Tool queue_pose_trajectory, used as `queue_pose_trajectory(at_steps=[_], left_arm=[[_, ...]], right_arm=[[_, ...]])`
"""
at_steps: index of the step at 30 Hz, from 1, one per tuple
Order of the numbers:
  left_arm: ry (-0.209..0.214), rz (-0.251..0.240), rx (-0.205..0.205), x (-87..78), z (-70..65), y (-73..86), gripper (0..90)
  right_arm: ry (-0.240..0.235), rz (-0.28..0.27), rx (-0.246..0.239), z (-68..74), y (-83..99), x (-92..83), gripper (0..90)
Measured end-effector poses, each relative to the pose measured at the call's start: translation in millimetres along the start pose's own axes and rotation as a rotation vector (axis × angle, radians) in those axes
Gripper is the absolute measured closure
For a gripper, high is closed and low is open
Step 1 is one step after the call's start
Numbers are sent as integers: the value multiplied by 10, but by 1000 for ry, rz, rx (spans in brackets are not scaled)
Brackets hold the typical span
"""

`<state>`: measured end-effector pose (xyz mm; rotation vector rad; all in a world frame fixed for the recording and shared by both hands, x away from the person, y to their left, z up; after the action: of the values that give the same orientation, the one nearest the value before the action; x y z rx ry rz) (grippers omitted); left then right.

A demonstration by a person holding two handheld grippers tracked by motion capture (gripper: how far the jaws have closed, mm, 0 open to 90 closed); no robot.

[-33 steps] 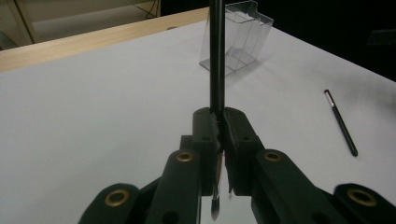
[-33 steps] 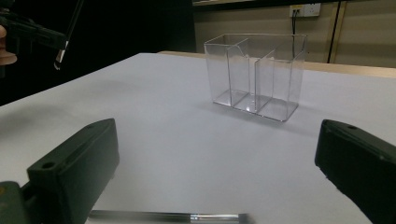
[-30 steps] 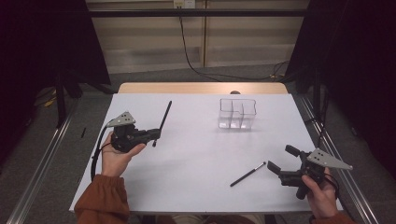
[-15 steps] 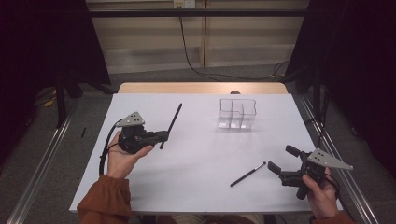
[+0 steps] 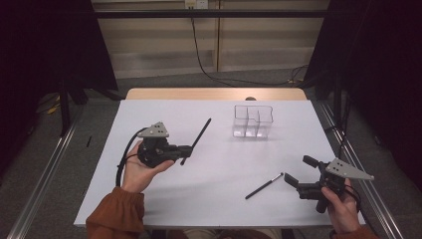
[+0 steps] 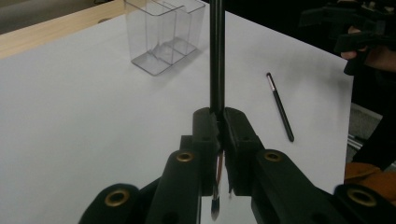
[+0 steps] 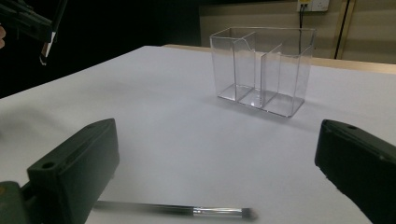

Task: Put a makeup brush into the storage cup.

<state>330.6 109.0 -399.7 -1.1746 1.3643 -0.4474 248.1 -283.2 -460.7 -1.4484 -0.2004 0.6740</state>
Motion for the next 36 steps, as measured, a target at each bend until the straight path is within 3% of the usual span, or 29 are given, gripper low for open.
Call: queue_pose_trajectory(at_steps=[2,6,16,20,22,25,36], left_arm=[[13,12,23,40,-57,-22,841],[43,40,22,99,-115,-29,841],[56,82,36,198,-185,-15,841],[75,86,38,220,-246,-47,841],[83,105,58,231,-291,-73,841],[98,124,71,278,-365,-89,841],[112,210,111,286,-396,-123,841]], right_arm=[[-10,6,-7,13,4,2,0],[-24,8,-11,38,4,9,0],[-59,11,-15,121,-8,32,0],[-91,10,-29,171,-22,48,12],[-127,29,-37,204,-39,81,11],[-145,23,-49,234,-71,108,2],[-158,12,-97,322,-124,194,0]])
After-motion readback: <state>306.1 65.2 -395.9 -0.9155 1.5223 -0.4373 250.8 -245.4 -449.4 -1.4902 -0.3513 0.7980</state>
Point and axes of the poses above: each handheld gripper's, and its own axes: x roughly forward along the jaws, y roughly out of its underside, z roughly to its left, the point moved 5 cm from there along x, roughly forward along the jaws, and after that the axes turned 3 degrees about y, right-handed, at the moved point
